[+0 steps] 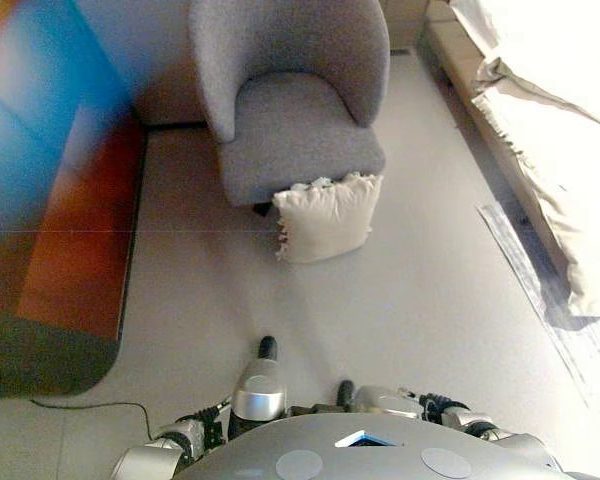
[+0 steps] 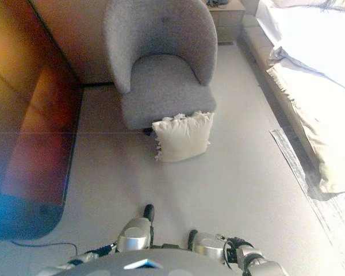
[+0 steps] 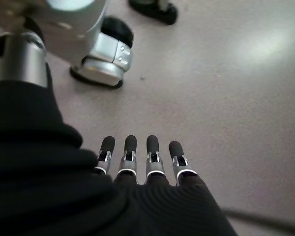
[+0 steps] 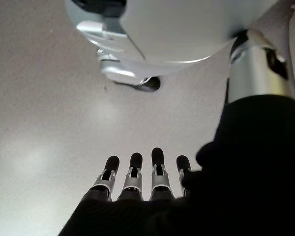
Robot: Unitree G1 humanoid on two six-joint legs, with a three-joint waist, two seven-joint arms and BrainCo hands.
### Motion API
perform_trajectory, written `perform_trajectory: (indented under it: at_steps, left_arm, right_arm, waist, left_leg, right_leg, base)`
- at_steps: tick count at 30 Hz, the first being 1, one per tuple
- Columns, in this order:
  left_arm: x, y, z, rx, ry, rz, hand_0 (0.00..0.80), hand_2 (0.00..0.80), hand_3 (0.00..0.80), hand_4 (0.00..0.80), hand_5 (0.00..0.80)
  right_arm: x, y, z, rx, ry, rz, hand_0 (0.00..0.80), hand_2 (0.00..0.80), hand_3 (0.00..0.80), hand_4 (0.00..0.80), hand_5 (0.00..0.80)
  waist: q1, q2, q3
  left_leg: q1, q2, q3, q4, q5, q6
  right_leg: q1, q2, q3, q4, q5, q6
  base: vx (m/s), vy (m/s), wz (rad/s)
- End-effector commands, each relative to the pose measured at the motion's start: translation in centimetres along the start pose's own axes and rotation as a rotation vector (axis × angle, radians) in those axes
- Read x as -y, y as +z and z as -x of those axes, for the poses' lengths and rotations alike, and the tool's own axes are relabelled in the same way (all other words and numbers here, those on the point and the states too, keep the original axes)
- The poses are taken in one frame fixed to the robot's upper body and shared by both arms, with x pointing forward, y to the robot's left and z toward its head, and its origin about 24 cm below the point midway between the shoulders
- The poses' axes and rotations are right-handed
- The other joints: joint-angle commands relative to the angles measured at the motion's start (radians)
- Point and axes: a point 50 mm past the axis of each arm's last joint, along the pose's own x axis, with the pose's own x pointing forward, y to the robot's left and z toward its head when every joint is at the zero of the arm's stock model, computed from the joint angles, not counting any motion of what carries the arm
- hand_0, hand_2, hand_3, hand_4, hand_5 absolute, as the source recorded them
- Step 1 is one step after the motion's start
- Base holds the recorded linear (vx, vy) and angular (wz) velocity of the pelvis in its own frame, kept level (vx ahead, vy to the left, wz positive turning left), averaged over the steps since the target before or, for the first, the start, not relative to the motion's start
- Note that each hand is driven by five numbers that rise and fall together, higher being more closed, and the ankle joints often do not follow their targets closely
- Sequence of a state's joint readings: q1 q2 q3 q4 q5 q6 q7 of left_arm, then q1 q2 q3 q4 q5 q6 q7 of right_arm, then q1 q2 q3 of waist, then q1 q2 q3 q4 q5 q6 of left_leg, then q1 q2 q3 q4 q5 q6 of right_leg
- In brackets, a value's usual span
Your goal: Pick up the cushion and take it to the sofa
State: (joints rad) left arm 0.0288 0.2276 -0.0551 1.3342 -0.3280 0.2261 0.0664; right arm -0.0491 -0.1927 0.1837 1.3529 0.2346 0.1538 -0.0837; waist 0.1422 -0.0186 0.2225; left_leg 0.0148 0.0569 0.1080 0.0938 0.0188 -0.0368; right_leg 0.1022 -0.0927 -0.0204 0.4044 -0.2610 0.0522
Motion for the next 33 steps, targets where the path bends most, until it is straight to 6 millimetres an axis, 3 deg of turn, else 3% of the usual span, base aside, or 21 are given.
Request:
perform_trajectory:
  at_steps: [1,2,4,7,12,13,17,20,25,27,29,31,33]
  left_arm:
    - [-0.7,-1.4,-0.1,-0.005,-0.022,-0.040,0.000,0.000,0.000,0.000,0.000]
    - [-0.8,-0.6,-0.1,0.025,-0.017,-0.069,0.000,0.000,0.000,0.000,0.000]
    - [-1.1,0.7,0.1,0.061,0.002,-0.125,0.000,0.000,0.000,0.000,0.000]
    - [-1.2,2.5,0.3,0.093,0.011,-0.152,0.000,0.000,0.000,0.000,0.000]
    - [-1.1,3.5,0.5,0.080,0.023,-0.177,0.000,0.000,0.000,0.000,0.000]
    - [-1.2,3.5,0.5,0.073,0.028,-0.192,0.000,0.000,0.000,0.000,0.000]
    - [-1.2,2.2,0.3,0.046,0.031,-0.197,0.000,0.000,0.000,0.000,0.000]
    - [-1.3,1.1,0.1,0.022,0.026,-0.172,0.000,0.000,0.000,0.000,0.000]
    - [-0.9,0.2,0.0,-0.002,0.024,-0.159,0.000,0.000,0.000,0.000,0.000]
    - [-0.7,0.0,0.0,0.010,0.020,-0.179,0.000,0.000,0.000,0.000,0.000]
    - [-0.3,0.3,0.0,0.049,0.001,-0.208,0.000,0.000,0.000,0.000,0.000]
    - [0.6,1.0,0.1,0.073,-0.019,-0.186,0.000,0.000,0.000,0.000,0.000]
    - [1.5,1.5,0.2,0.085,-0.023,-0.165,0.000,0.000,0.000,0.000,0.000]
  right_arm:
    - [0.7,-2.6,0.0,-0.031,-0.017,0.031,0.000,0.000,0.000,0.000,0.000]
    - [0.5,-2.3,0.0,-0.006,-0.008,0.036,0.000,0.000,0.000,0.000,0.000]
    - [0.3,-1.8,0.0,0.033,-0.009,0.009,0.000,0.000,0.000,0.000,0.000]
    - [0.5,-0.2,0.1,0.098,0.012,-0.014,0.000,0.000,0.000,0.000,0.000]
    - [0.6,1.5,0.2,0.158,0.039,-0.165,0.000,0.000,0.000,0.000,0.000]
    - [0.9,1.6,0.2,0.174,0.019,-0.183,0.000,0.000,0.000,0.000,0.000]
    - [2.3,0.8,0.2,0.152,-0.009,-0.220,0.000,0.000,0.000,0.000,0.000]
    - [2.2,-0.7,0.1,0.120,-0.006,-0.234,0.000,0.000,0.000,0.000,0.000]
    - [2.3,-1.7,0.1,0.129,-0.007,-0.232,0.000,0.000,0.000,0.000,0.000]
    - [2.5,-1.3,0.1,0.133,-0.038,-0.160,0.000,0.000,0.000,0.000,0.000]
    - [2.4,-1.0,0.1,0.140,-0.011,-0.083,0.000,0.000,0.000,0.000,0.000]
    - [2.6,-0.6,0.1,0.138,-0.012,-0.066,0.000,0.000,0.000,0.000,0.000]
    - [3.0,-0.2,0.1,0.118,-0.055,-0.094,0.000,0.000,0.000,0.000,0.000]
  waist:
    - [-0.006,-0.017,-0.115]
    - [-0.003,-0.022,-0.138]
    - [-0.011,-0.031,-0.161]
    - [-0.033,-0.029,-0.183]
    - [-0.094,0.006,-0.165]
    - [-0.115,0.002,-0.151]
    - [-0.150,-0.007,-0.112]
    - [-0.152,-0.016,-0.106]
    - [-0.179,-0.034,-0.134]
    - [-0.191,-0.021,-0.151]
    - [-0.190,-0.011,-0.171]
    - [-0.181,-0.021,-0.173]
    - [-0.156,-0.045,-0.156]
  left_leg:
    - [-0.216,0.002,-0.071,0.019,0.031,0.042]
    - [-0.216,-0.017,-0.069,0.021,0.014,0.070]
    - [-0.205,-0.049,-0.086,0.028,-0.009,0.096]
    - [-0.155,-0.091,-0.099,-0.002,-0.036,0.123]
    - [-0.030,-0.122,-0.108,-0.023,-0.092,0.132]
    - [0.008,-0.142,-0.109,-0.023,-0.126,0.134]
    - [0.086,-0.181,-0.153,0.016,-0.208,0.125]
    - [0.147,-0.175,-0.147,0.057,-0.273,0.121]
    - [0.230,-0.160,-0.137,0.152,-0.401,0.134]
    - [0.269,-0.124,-0.135,0.204,-0.360,0.112]
    - [0.264,-0.086,-0.129,0.267,-0.211,0.054]
    - [0.167,-0.079,-0.091,0.454,-0.099,0.018]
    - [0.041,-0.073,-0.046,0.569,-0.116,0.018]
  right_leg:
    - [0.136,0.029,-0.015,0.110,0.054,0.039]
    - [0.117,0.034,0.003,0.154,0.122,0.058]
    - [0.077,0.061,0.039,0.188,0.191,0.074]
    - [-0.011,0.074,0.041,0.145,0.221,0.078]
    - [-0.236,-0.027,-0.056,-0.006,0.277,0.062]
    - [-0.307,-0.077,-0.076,-0.098,0.338,0.059]
    - [-0.340,-0.161,-0.113,-0.411,0.452,0.098]
    - [-0.342,-0.197,-0.148,-0.480,0.498,0.108]
    - [-0.331,-0.182,-0.126,-0.395,0.490,0.090]
    - [-0.343,-0.144,-0.104,-0.312,0.476,0.066]
    - [-0.327,-0.104,-0.131,-0.301,0.442,0.044]
    - [-0.266,-0.078,-0.132,-0.328,0.403,0.017]
    - [-0.192,-0.079,-0.157,-0.353,0.373,-0.002]
  base:
    - [0.601,0.040,-0.08]
    - [0.563,-0.010,-0.09]
    - [0.561,-0.052,-0.03]
    - [0.493,-0.072,0.25]
    - [0.393,-0.071,-0.25]
    - [0.461,-0.125,0.00]
    - [0.536,-0.184,0.41]
    - [0.606,-0.261,0.50]
    - [0.541,-0.280,0.38]
    - [0.434,-0.286,0.13]
    - [0.385,-0.324,0.16]
    - [0.388,-0.358,0.22]
    - [0.317,-0.282,0.31]
